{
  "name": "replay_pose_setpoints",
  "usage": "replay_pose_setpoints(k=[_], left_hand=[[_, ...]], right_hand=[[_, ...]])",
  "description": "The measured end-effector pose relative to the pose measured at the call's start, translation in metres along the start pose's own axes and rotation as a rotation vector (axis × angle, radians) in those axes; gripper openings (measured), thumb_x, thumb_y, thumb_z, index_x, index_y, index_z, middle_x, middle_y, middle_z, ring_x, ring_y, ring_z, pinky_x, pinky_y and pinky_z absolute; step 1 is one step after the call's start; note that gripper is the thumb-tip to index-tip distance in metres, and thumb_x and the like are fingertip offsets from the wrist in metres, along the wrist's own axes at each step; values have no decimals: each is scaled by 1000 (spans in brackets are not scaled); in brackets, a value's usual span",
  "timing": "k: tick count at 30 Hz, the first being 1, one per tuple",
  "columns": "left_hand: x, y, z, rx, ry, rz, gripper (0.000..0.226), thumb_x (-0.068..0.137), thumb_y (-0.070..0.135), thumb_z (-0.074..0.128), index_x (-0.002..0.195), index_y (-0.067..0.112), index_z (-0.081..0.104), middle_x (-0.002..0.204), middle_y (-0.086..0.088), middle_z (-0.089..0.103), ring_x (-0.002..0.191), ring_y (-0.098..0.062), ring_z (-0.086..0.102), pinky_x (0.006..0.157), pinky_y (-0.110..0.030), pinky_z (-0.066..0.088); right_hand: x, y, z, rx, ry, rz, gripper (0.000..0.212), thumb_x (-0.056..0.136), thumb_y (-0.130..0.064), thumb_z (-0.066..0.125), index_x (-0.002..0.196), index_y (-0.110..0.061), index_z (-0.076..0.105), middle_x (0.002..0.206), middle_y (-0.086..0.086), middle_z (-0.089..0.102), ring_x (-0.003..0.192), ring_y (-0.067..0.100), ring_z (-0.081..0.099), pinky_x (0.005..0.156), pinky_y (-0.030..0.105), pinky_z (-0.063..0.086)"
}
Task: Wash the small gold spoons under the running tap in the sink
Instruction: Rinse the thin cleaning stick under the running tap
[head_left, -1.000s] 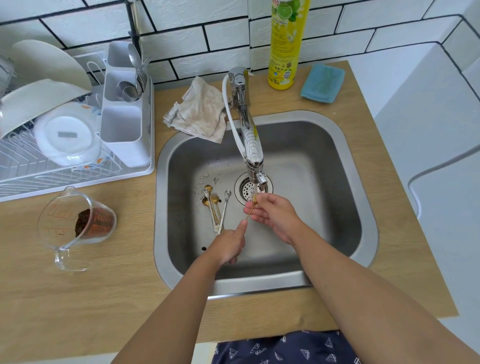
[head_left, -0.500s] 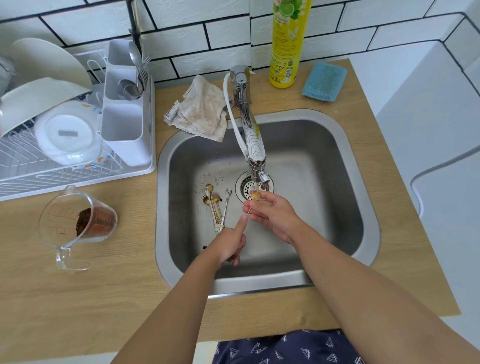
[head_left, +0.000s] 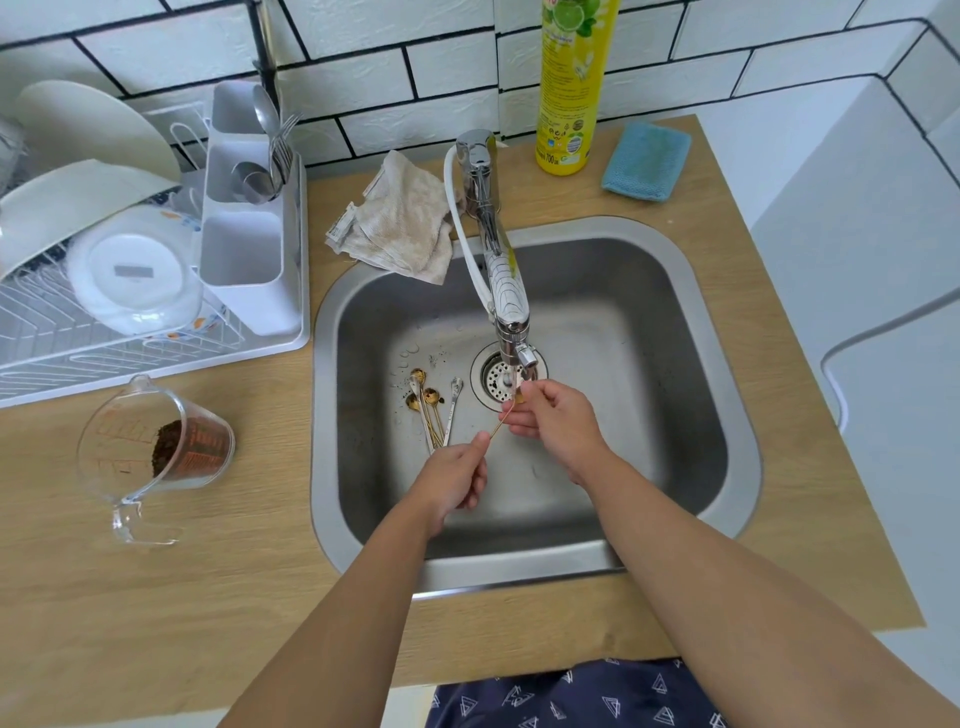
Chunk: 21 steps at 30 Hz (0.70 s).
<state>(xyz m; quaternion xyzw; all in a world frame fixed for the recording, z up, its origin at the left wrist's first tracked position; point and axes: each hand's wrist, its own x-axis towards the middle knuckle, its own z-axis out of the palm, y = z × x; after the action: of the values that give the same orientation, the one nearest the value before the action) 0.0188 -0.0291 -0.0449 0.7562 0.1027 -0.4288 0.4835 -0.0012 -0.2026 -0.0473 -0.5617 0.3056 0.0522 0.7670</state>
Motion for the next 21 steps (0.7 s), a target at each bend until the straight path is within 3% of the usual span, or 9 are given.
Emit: replay_pose_setpoints(k=[3,6,10,13,17,19,21], left_hand=[[-1,-1,0,65,-12,-6,53,99,57,44,67,16,54,52,0,54,40,-14,45,47,-24,40],[-3,-2,-1,126,-40,-25,53,100,58,38,70,17,53,53,2,56,42,-14,47,51,-26,41],[-4,-2,0,204,-25,-10,54,100,59,36,68,18,51,54,2,56,43,-14,49,54,-27,40],[-5,-1,1,219,-36,5,54,101,59,36,67,18,50,56,1,56,44,-15,48,53,-26,39],[-5,1,2,132,-31,-29,51,103,53,36,72,16,51,59,0,51,44,-12,40,48,-23,34],[-4,0,4,83,-29,-21,43,105,47,35,83,14,53,64,-1,49,50,-11,36,46,-21,31],[-3,2,7,-6,-27,29,31,107,36,36,95,15,55,68,-1,47,54,-10,36,47,-19,30]], right_hand=[[1,4,0,-69,-48,0,16,106,-10,54,103,-9,69,98,11,78,86,18,77,77,26,62],[2,8,-1,-154,-81,-36,13,94,-5,72,107,-8,71,84,1,77,82,13,74,82,28,60],[2,13,0,-314,4,-95,7,90,-17,78,93,-14,72,79,0,76,77,12,75,80,29,59],[2,12,2,-279,57,-97,16,102,-21,61,94,-15,74,85,-1,79,77,13,78,74,26,57],[-1,7,3,-196,-58,-79,28,101,-6,62,124,-19,69,114,-1,76,90,14,78,65,19,53],[-1,5,3,-115,-71,-21,31,97,-7,68,124,-21,67,106,0,79,92,16,78,62,18,53],[1,3,3,-39,-55,37,18,100,-16,67,118,-19,69,94,3,81,91,17,78,63,19,54]])
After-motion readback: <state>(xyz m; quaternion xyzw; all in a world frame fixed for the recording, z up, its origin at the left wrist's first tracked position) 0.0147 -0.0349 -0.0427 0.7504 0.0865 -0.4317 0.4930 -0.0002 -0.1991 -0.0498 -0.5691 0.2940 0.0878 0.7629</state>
